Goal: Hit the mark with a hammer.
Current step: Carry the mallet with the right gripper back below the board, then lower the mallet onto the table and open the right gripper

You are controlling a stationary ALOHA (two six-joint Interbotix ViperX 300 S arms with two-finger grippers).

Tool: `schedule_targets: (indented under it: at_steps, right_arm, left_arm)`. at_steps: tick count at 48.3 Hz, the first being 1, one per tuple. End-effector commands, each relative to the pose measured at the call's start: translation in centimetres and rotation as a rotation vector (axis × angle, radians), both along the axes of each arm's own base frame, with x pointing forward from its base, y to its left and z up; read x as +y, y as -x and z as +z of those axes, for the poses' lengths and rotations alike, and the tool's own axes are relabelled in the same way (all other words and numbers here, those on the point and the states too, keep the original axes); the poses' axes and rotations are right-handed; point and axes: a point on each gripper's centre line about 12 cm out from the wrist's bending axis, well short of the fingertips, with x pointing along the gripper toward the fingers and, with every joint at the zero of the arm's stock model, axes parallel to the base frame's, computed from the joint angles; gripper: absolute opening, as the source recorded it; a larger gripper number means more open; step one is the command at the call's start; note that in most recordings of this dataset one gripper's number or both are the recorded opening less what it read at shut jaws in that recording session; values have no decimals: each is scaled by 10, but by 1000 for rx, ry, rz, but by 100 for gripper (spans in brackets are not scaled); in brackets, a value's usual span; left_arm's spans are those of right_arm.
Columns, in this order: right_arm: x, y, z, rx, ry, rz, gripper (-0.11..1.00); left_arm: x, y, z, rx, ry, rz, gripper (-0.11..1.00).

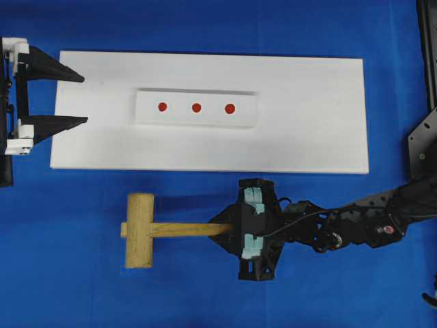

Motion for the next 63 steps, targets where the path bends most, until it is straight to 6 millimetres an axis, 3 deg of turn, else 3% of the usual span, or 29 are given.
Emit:
schedule_targets:
  at_steps: [1, 17, 48, 52, 63]
  right_arm:
    - [2, -8, 11, -36, -5, -7, 9]
    - [2, -10, -16, 26, 9, -6, 9]
    - [0, -2, -28, 97, -31, 27, 10]
    - [0, -2, -27, 95, -29, 27, 24]
    - [-1, -3, -17, 67, -18, 32, 90]
  left_arm:
    - [1, -2, 4, -20, -1, 4, 82]
    - [1, -1, 3, -35, -5, 4, 82]
    - [1, -1, 2, -32, -1, 5, 82]
    - [1, -1, 2, -32, -1, 5, 82]
    - [1, 0, 1, -31, -1, 5, 82]
